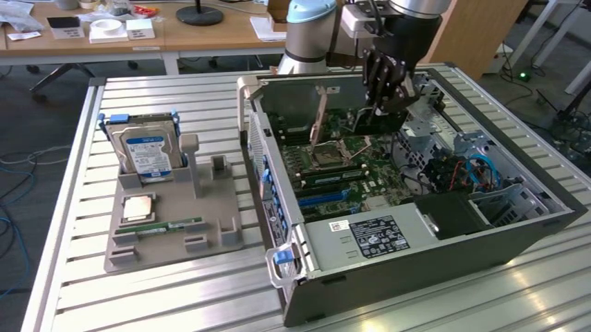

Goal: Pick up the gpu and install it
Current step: 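Insert the gpu into the slot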

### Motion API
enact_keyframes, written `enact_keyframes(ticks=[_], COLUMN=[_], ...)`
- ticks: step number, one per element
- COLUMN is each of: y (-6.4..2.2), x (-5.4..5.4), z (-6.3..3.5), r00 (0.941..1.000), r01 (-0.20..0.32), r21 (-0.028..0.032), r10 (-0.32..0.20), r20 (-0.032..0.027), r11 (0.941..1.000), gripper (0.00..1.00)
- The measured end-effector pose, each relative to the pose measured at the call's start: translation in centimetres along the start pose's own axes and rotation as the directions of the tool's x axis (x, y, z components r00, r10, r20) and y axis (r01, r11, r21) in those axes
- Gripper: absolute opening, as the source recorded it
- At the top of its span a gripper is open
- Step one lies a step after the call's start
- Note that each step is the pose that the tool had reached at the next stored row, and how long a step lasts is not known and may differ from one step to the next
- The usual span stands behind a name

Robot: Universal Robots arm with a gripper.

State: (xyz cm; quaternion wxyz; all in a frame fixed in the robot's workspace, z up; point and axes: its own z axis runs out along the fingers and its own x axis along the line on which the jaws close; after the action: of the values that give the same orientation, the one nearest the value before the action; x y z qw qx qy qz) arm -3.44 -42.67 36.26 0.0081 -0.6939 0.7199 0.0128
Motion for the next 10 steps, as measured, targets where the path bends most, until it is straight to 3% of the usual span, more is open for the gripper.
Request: enact_keyframes(ticks=[10], y=[0.10], x=[0.0], z=[1.34], r00=[1.0000], r01=[0.000], r21=[0.0000], r10=[0.000], r20=[-0.0001], r11=[1.0000], gripper=[0.26])
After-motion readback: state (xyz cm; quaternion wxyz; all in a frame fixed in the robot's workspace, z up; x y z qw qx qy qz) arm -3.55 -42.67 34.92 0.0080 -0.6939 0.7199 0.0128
